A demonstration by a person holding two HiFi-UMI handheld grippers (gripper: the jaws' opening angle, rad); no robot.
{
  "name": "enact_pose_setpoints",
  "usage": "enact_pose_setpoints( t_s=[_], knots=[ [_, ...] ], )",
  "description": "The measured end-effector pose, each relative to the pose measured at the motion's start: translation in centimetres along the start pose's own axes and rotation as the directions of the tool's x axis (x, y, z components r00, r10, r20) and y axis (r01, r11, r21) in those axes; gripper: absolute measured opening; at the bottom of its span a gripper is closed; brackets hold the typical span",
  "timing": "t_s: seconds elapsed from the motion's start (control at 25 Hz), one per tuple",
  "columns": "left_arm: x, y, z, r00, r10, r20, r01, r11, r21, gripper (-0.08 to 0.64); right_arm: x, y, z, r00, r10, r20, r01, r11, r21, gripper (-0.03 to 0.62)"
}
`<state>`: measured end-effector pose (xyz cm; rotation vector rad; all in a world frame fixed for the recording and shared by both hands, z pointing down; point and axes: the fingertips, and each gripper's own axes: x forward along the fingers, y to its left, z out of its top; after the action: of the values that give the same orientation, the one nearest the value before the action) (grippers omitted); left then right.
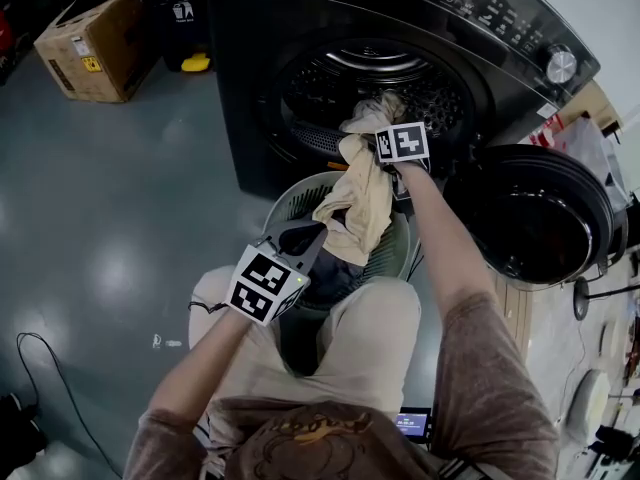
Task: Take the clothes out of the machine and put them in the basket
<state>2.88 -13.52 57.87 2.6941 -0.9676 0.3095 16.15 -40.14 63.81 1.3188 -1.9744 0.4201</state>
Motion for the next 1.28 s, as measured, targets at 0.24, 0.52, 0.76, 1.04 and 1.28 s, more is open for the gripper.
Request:
enact_pose_setpoints(
  t_s=[0.24,0.52,0.76,1.04,1.28],
  knots=[
    [-0.1,-0.1,-0.2,1.0,-0.007,-0.003,0.007,1.0,-0.008,0.006,-1.4,0.9,0.0,0.998,0.015,0.053,-0.016,1.0,0.021,0.066],
    [-0.5,-0.1,-0.5,1.0,-0.018,-0.006,0.018,1.0,-0.011,0.006,-6.7,4.2,-0.2,0.984,0.132,0.122,-0.126,0.991,-0.052,0.021],
    [-0.7,-0.1,-0.7,1.0,-0.029,-0.004,0.029,1.0,-0.011,0.006,-14.2,7.8,-2.7,0.959,0.241,0.15,-0.223,0.967,-0.125,0.02],
    [-0.2,-1.0,-0.9,0.998,-0.06,-0.005,0.06,0.998,-0.01,0.006,-20.5,8.1,-6.8,0.952,0.246,0.181,-0.236,0.969,-0.075,0.021],
    [0.0,-1.6,-1.1,0.997,-0.075,-0.01,0.075,0.997,-0.01,0.006,-23.3,8.2,-9.5,0.954,0.241,0.179,-0.236,0.971,-0.046,0.02]
  ],
)
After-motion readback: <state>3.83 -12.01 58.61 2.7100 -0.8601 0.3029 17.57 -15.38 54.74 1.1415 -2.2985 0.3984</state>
